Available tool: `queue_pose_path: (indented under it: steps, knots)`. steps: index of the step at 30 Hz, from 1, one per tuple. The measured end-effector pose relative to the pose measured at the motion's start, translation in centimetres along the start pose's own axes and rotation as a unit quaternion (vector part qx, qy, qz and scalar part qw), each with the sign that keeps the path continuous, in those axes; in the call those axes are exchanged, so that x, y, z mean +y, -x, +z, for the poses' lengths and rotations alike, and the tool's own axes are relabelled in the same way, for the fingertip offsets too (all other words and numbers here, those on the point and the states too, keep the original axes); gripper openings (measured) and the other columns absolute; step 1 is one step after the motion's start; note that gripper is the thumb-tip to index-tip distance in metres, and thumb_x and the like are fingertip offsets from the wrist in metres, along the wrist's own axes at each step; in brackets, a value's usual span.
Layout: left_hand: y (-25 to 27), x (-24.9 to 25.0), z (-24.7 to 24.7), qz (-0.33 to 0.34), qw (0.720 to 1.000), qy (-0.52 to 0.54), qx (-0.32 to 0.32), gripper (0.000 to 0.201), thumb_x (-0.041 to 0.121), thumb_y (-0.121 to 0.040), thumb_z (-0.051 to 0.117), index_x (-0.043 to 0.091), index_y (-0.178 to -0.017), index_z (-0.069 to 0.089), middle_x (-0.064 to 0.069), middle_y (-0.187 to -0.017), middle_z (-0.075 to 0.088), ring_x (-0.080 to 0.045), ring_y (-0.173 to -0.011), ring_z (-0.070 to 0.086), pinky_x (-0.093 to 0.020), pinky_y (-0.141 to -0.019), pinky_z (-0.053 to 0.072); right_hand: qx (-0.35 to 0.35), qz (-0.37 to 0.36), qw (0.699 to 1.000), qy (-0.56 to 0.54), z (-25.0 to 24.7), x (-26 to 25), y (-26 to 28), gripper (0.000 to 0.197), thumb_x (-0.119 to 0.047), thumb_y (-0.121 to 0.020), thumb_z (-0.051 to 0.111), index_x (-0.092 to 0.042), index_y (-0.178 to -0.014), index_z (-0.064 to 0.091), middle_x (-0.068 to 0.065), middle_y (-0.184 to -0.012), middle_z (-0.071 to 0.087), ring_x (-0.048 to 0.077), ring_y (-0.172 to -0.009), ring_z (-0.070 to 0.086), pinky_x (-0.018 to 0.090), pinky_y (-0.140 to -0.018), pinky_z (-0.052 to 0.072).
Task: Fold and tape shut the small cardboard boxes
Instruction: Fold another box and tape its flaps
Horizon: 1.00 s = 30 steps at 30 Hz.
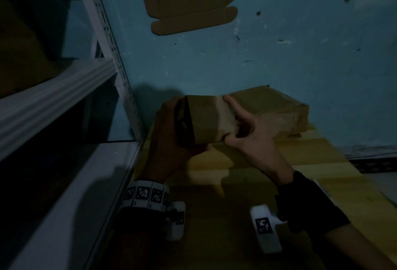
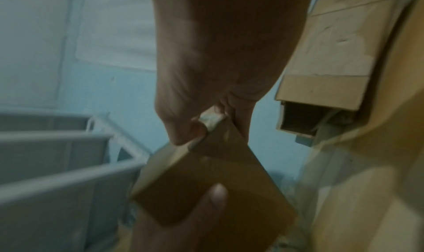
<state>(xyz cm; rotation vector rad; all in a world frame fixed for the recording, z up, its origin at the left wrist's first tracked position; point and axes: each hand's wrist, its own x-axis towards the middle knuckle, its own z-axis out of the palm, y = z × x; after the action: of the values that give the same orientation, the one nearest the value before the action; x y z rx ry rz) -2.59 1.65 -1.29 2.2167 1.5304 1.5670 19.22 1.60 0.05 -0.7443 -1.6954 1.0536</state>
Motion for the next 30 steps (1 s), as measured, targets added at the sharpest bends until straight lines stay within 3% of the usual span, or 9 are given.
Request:
queue_pose_path:
  steps: [3,6,8,11,13,18,22,26,30]
  knots:
    - [-0.1,-0.1,-0.1,-0.008,1.0,-0.009,-0.014,0.116,0.044,-0.047,0.098,0.012,-0.143,0.041,-0.003,-0.141,0.047,-0.019,-0.131,0.046,-0.036,-0.105,0.041,-0.004,0.01,1.0,-0.021,-0.4,0.2,-0.1,0.087,0.01,-0.086,0.068,-0.032,-0.156,0.037,-0.016,-0.15,0.041,0.009,-0.119,0.064,0.044,-0.089,0.062]
    - [-0.1,-0.1,0.0,-0.015,1.0,-0.005,-0.011,0.12,0.048,-0.045,0.096,0.013,-0.144,0.039,-0.001,-0.139,0.047,-0.016,-0.13,0.044,-0.024,-0.102,0.038,-0.022,0.008,0.999,-0.027,-0.7,0.0,-0.1,0.083,-0.001,-0.088,0.072,-0.032,-0.156,0.036,-0.013,-0.151,0.041,-0.001,-0.12,0.06,0.026,-0.091,0.058]
    - [-0.1,-0.1,0.1,-0.026,1.0,-0.001,-0.014,0.121,0.051,-0.044,0.096,0.014,-0.144,0.039,0.0,-0.138,0.048,-0.016,-0.128,0.046,-0.029,-0.101,0.044,-0.02,0.003,1.0,-0.012,-0.6,0.2,-0.2,0.089,-0.01,-0.082,0.079,-0.03,-0.157,0.035,-0.008,-0.156,0.039,-0.003,-0.126,0.055,0.019,-0.094,0.054]
    - [0.0,-0.3,0.3,-0.036,0.999,0.004,-0.016,0.122,0.05,-0.043,0.097,0.014,-0.145,0.039,0.001,-0.137,0.049,-0.016,-0.127,0.048,-0.04,-0.1,0.047,-0.029,0.018,0.999,0.011,-0.4,0.6,-0.5,0.099,-0.02,-0.075,0.084,-0.031,-0.159,0.032,-0.001,-0.163,0.032,0.009,-0.135,0.052,0.023,-0.098,0.055]
    - [0.1,-0.4,0.3,-0.037,0.999,0.013,-0.012,0.124,0.046,-0.043,0.099,0.014,-0.145,0.038,0.0,-0.138,0.048,-0.015,-0.129,0.047,-0.036,-0.102,0.044,-0.032,0.022,0.999,-0.007,-0.4,0.4,-0.5,0.097,-0.017,-0.075,0.083,-0.03,-0.158,0.034,-0.001,-0.161,0.036,0.01,-0.13,0.057,0.028,-0.098,0.056]
    - [0.2,-0.6,0.3,-0.041,0.998,0.034,-0.02,0.124,0.054,-0.043,0.094,0.019,-0.146,0.036,0.002,-0.142,0.047,-0.015,-0.132,0.045,-0.031,-0.104,0.041,-0.049,0.038,0.997,-0.044,-1.0,-0.3,-0.3,0.093,-0.01,-0.076,0.078,-0.026,-0.157,0.034,-0.018,-0.14,0.052,0.008,-0.122,0.064,0.035,-0.097,0.058]
    - [0.3,-0.3,0.3,-0.052,0.998,0.034,-0.024,0.125,0.043,-0.042,0.098,0.021,-0.147,0.034,0.009,-0.142,0.043,-0.006,-0.13,0.041,-0.008,-0.099,0.033,-0.054,0.046,0.997,-0.043,-1.3,-0.2,-0.2,0.088,-0.003,-0.082,0.075,-0.025,-0.157,0.034,-0.017,-0.135,0.058,0.009,-0.122,0.064,0.033,-0.098,0.057]
    - [0.3,-0.1,0.2,-0.054,0.997,0.051,-0.028,0.124,0.053,-0.041,0.094,0.021,-0.146,0.035,0.005,-0.143,0.046,-0.011,-0.132,0.044,-0.029,-0.105,0.041,-0.051,0.039,0.998,-0.022,-1.5,0.0,-0.1,0.087,-0.008,-0.083,0.075,-0.027,-0.157,0.034,-0.002,-0.149,0.054,0.011,-0.127,0.061,0.033,-0.1,0.056]
    - [0.3,-0.3,0.3,-0.062,0.997,0.043,-0.031,0.126,0.049,-0.041,0.097,0.021,-0.147,0.034,0.004,-0.143,0.047,-0.013,-0.133,0.044,-0.034,-0.106,0.042,-0.038,0.03,0.999,0.017,-1.3,0.0,-0.1,0.086,0.0,-0.086,0.074,-0.027,-0.158,0.034,-0.008,-0.149,0.049,0.005,-0.125,0.06,0.032,-0.097,0.058]
